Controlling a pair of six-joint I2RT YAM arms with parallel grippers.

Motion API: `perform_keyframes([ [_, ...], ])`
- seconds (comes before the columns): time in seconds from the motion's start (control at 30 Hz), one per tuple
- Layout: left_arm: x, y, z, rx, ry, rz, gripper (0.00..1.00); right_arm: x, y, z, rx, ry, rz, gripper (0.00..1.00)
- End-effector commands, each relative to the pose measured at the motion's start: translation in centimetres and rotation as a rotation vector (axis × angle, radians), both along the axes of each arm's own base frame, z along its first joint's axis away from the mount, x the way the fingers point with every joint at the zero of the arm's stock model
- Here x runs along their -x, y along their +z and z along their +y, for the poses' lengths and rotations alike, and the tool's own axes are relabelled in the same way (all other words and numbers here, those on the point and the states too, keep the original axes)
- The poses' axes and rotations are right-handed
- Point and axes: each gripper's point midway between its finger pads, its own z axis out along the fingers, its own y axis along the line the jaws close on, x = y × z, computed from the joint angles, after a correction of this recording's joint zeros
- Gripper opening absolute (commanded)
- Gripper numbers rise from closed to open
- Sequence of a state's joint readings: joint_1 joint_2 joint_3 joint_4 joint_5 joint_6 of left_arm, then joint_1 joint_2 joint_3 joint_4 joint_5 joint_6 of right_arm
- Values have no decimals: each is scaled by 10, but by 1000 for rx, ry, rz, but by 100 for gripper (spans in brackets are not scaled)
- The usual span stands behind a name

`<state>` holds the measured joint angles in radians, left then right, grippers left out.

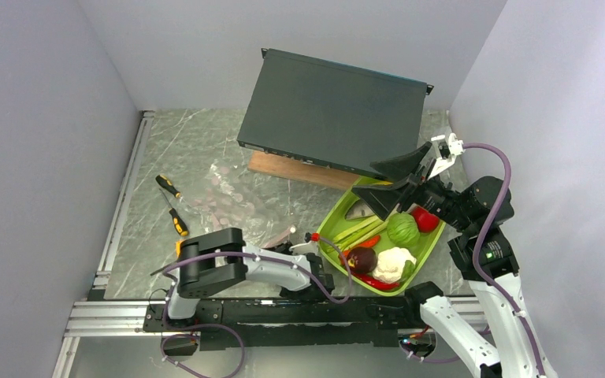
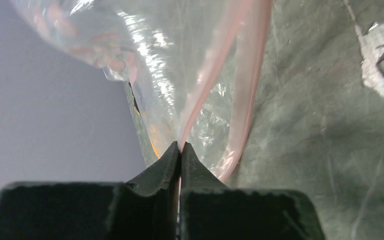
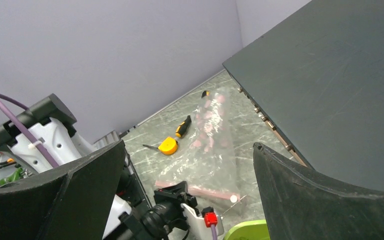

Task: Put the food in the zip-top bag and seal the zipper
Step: Pick up the zipper food storage bag at the center of the board.

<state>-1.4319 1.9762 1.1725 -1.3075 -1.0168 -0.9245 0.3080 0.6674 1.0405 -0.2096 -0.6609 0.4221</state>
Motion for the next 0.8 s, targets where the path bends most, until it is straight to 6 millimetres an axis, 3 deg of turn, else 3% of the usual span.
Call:
perform_keyframes([
  [0.0,2,19,-2,124,-7,14,1,1,11,-3,-6,-18,-42,100],
  [0.13,7,38,0,218,10,30,0,-1,12,-2,-8,-17,-43,100],
  [0.33,19,74,-11,480,17,99,0,-10,6,-2,-7,-37,-2,100],
  [0.5,28,131,-7,804,73,104,0,-38,-5,-19,-22,-213,103,100],
  [0.63,38,160,-7,1141,99,179,0,-65,-24,-34,-53,-369,224,100],
  [0.77,45,181,1,1439,132,214,0,-83,-40,-36,-39,-422,318,100],
])
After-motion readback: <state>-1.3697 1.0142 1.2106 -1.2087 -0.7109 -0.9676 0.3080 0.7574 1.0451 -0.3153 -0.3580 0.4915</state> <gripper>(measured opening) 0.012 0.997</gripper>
